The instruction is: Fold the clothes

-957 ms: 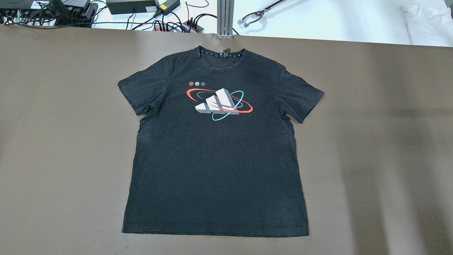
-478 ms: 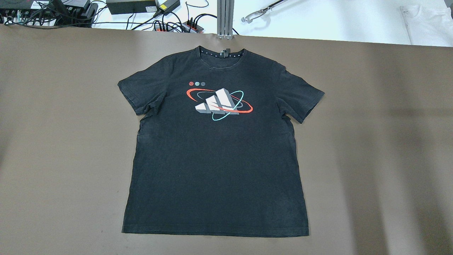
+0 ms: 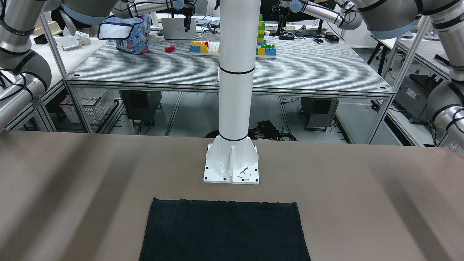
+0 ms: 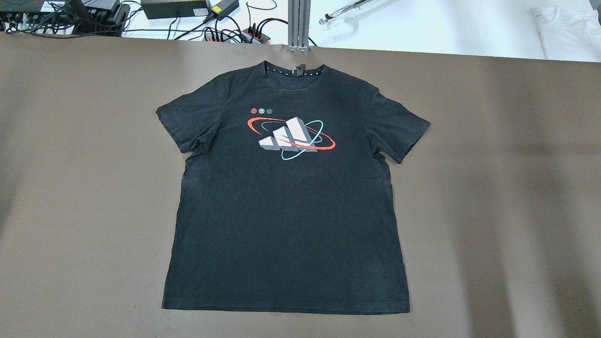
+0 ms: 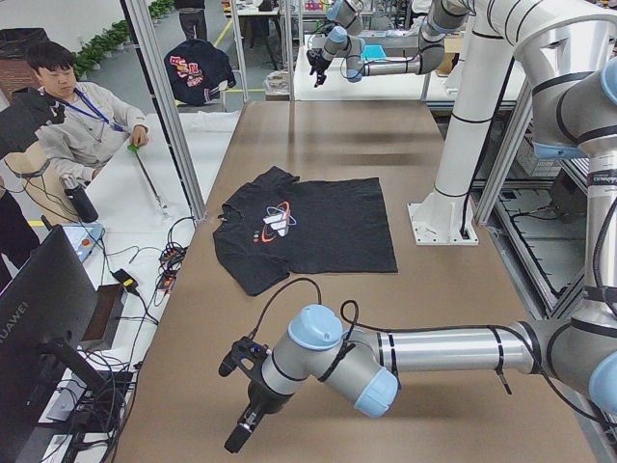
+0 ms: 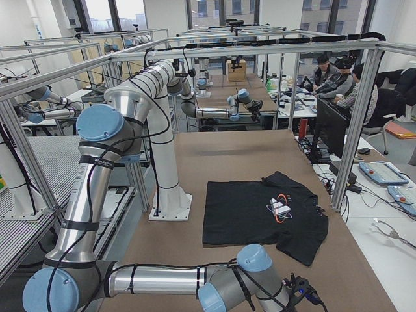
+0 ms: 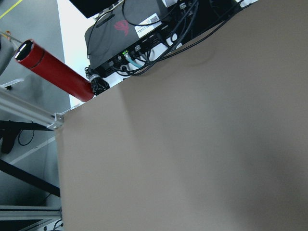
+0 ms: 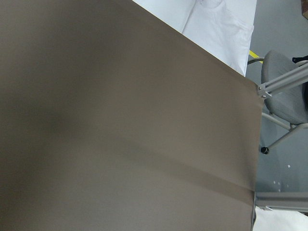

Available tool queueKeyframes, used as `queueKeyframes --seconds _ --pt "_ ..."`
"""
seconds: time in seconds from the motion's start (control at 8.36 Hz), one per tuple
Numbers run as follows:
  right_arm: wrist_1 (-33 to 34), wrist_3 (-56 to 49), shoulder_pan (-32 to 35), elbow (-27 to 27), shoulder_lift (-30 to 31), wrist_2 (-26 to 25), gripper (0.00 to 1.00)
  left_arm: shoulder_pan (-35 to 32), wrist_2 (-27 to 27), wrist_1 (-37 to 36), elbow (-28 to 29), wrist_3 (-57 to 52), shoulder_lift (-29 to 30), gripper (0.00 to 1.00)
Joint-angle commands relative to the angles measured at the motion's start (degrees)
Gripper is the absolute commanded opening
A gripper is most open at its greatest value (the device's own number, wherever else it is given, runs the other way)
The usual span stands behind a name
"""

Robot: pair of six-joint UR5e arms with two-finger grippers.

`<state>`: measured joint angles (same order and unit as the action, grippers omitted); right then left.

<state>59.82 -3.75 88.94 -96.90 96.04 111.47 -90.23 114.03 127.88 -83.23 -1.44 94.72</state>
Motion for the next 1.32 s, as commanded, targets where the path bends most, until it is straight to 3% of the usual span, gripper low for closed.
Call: queueKeyframes --seconds 0.0,0.36,0.6,0.84,1.2 --pt "0.3 10.9 -6.3 3.7 -7.4 0.3 0.94 6.8 0.2 -0.2 3.8 6.8 5.5 1.0" --pt "-0.1 28.1 -20.3 8.5 -16.3 -0.3 0.94 16.0 0.2 -0.1 9.0 14.2 13.1 1.0" --pt "-0.3 37.5 -27.1 11.4 -22.4 -0.6 0.94 21.8 0.2 -0.1 9.5 22.3 16.5 1.0" --pt "-0.4 43.3 -30.0 11.4 -23.7 -0.6 0.94 27.5 0.1 0.1 11.6 31.2 21.3 1.0" --pt "-0.6 43.3 -31.2 11.5 -23.8 -2.0 0.94 32.1 0.1 0.2 21.6 38.3 33.0 1.0"
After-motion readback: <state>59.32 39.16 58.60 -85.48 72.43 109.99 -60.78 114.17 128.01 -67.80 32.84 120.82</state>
